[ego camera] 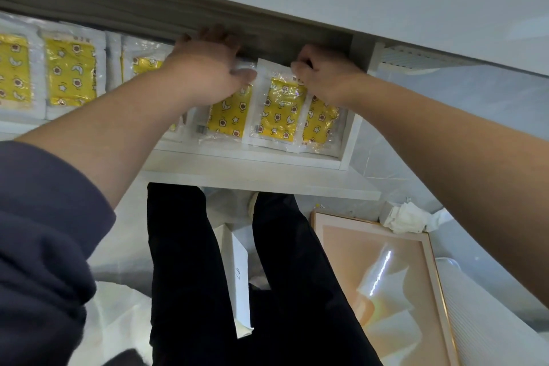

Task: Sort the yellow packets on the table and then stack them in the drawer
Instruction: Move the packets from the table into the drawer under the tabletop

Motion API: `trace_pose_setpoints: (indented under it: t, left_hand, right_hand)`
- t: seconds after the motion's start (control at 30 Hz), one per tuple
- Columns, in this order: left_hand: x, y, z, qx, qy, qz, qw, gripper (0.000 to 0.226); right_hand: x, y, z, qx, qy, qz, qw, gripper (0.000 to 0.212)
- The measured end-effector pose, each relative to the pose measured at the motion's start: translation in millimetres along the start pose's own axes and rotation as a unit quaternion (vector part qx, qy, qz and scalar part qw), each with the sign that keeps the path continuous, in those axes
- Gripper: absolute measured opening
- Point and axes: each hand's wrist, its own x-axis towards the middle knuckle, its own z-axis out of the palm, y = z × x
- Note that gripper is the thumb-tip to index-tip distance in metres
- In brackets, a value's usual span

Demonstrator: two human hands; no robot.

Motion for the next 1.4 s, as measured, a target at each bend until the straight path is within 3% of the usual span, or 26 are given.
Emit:
trace_pose_setpoints:
  t: [0.07,0.2,0.4,0.67,0.93,1.1,1.27,1.4]
  left_hand:
    - [3.5,1.0,-4.1,-0.047,0.006,-0.025,0.999,0.053]
    - [10.3,-3.7,-9.4,-0.041,-0.008,-0.065,0.997,0.042]
    - [7.8,-7.4,-15.6,-0.104,-0.002,-0.050,0.993,0.023]
    - [9.4,-12.5,-27.8,-0.111,-0.014,-0.017,0.994,0.021]
    - [-5.3,-34.2,-22.7,-0.081,-0.018,0.015,0.996,0.034]
    - [-15.1,-37.2,-12.1,-0.102,0.042,0.038,0.993,0.040]
    - [-19.1,-42.7,-6.0,-0.015,0.024,0.083,0.996,0.069]
    - [-25.2,-44.9,-2.5,0.090,0.001,0.112,0.990,0.110]
  right_hand:
    - [4.1,-0.4,-0.4,0.007,-0.002,-0.009,1.000,0.030]
    - [10.1,-3.6,-1.3,0.013,-0.024,-0.008,1.000,0.031]
    - [8.3,-2.4,5.5,0.050,-0.003,-0.010,0.999,0.026]
    - [4.5,-8.0,-6.2,0.049,-0.044,-0.020,0.998,0.032]
    - [8.3,-34.9,2.6,0.064,-0.034,-0.042,0.996,0.015]
    - [10.7,-35.9,6.6,0.084,-0.012,-0.040,0.996,0.009]
    - [10.5,-36.3,6.2,0.085,-0.030,-0.037,0.995,0.022]
    - [8.5,-42.8,5.3,0.021,-0.054,-0.056,0.997,0.048]
